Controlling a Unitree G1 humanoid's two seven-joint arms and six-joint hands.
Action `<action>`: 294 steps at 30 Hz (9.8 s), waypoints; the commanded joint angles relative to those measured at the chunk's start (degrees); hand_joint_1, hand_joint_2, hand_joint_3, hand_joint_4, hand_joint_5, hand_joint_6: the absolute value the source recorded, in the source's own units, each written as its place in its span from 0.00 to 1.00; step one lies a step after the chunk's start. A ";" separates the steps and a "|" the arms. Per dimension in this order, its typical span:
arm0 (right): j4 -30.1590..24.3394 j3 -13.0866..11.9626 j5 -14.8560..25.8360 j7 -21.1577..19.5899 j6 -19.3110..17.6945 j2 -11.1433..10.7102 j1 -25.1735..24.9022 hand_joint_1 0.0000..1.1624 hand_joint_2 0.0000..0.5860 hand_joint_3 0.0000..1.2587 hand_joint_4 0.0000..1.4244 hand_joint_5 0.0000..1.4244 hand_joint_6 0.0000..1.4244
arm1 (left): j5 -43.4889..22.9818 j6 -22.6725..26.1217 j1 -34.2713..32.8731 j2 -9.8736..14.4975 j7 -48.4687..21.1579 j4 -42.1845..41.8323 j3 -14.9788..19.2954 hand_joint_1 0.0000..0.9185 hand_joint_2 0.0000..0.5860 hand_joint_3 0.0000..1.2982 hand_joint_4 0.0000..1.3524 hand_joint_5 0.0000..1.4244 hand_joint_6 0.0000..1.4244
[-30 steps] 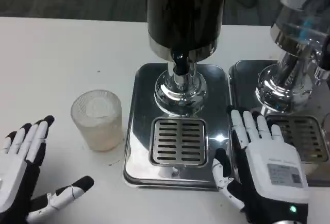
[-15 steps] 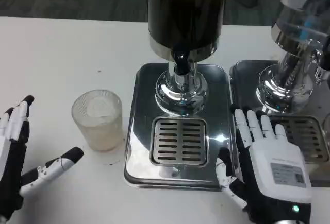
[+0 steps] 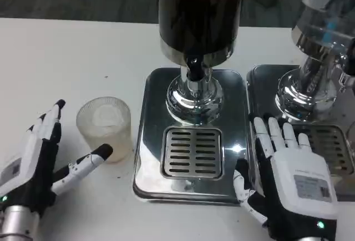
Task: Grasp the cup under the faucet to collect the drink, then remove the cup.
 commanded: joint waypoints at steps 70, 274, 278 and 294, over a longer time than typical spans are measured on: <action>0.19 0.47 -0.87 -0.65 4.08 3.72 0.75 0.30 0.94 0.08 0.00 0.00 0.02 | 0.77 -22.17 -16.46 -1.20 19.38 27.47 -6.25 0.39 0.19 0.43 0.47 0.63 0.60; 1.88 -3.89 7.45 1.47 6.00 4.61 -3.90 0.23 0.82 0.00 0.00 0.00 0.00 | -0.07 -47.24 -22.24 -3.11 -22.33 -0.27 -6.82 0.00 0.13 0.00 0.00 0.08 0.05; 2.55 -7.69 18.67 2.61 0.07 4.61 -4.07 0.35 0.70 0.00 0.00 0.00 0.00 | 0.02 -46.86 -22.27 -2.86 -21.48 -0.28 -7.12 0.00 0.14 0.00 0.00 0.08 0.06; 9.55 -12.75 42.18 9.63 -17.32 2.87 -8.36 0.61 0.36 0.00 0.00 0.00 0.00 | -1.18 -46.34 -22.47 -2.16 -20.50 0.49 -7.18 0.00 0.15 0.00 0.00 0.09 0.06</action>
